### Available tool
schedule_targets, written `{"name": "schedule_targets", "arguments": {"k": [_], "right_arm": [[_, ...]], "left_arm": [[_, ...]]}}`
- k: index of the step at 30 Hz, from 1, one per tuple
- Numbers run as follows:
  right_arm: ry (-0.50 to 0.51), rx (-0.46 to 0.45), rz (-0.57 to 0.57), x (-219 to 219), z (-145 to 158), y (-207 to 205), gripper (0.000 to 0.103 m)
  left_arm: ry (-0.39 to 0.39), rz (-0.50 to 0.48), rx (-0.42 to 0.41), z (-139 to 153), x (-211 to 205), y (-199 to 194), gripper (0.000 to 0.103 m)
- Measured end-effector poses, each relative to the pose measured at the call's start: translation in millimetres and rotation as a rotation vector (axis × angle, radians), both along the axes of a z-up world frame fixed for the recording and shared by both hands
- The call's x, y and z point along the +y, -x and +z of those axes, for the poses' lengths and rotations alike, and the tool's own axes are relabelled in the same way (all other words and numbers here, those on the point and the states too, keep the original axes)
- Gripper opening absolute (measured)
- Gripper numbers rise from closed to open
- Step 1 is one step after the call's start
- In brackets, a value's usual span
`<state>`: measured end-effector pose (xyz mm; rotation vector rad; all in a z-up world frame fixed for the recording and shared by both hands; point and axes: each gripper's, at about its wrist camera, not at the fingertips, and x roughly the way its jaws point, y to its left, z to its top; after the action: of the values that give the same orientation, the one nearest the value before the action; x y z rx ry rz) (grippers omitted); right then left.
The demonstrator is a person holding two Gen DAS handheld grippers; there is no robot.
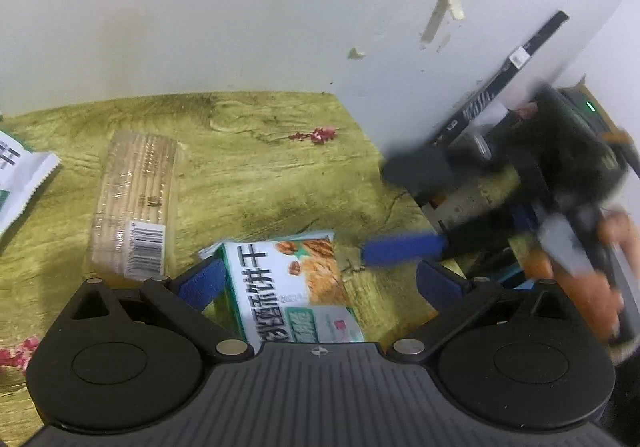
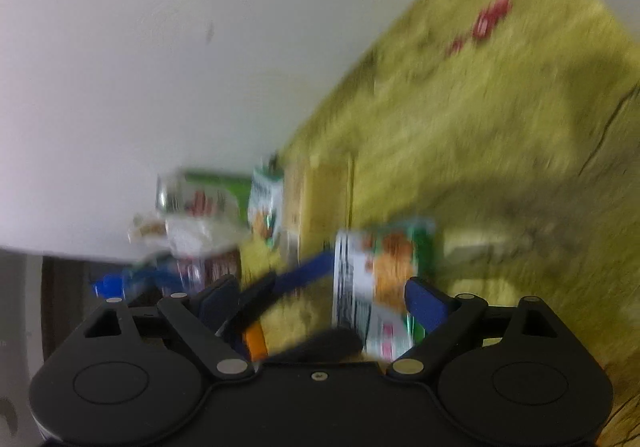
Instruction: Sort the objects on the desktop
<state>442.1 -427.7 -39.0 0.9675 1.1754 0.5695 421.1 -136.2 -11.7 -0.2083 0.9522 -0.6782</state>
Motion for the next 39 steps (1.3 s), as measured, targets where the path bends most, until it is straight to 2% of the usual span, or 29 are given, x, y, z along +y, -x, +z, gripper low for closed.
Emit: {"name": "schedule_targets", "arguments": {"k": [5,11,18,25,31,35,39], "right_arm": [[0.032,-0.059,-0.048,-1.6,10.0,-25.4,0.091],[0.072,-0.078,-0.015,26.5,5.8,-60.7,0.091],[0.117,-0.059,0.063,51.4,-5.1,-71.0,0.091],[0.129,-0.027,0.100,49.4,-12.0,-63.4,0.091],[0.127,-0.019,0.100,37.3,-11.1,-43.5,0.092],[0.089,0.014,0.072,21.7,-14.8,-26.8,0.092],[0.058,0.037,0.061,12.7,-18.1,-9.9,0.092]], "left_arm": [[-0.002,-0.110,0.010,16.5,3.4,18.4,0.103],[0.064,-0.234,0.149,11.5,2.8,20.9,0.103],[0.091,-0.263,0.258,-5.8,-0.1,11.8,0.103],[0.019,-0.192,0.245,-10.6,-2.2,8.0,0.103],[-0.030,-0.107,0.181,-10.3,-3.9,1.8,0.103],[-0.030,-0.051,0.144,-11.9,-6.3,-1.8,0.103],[0.004,-0.022,0.142,-12.9,-9.4,-4.8,0.103]]}}
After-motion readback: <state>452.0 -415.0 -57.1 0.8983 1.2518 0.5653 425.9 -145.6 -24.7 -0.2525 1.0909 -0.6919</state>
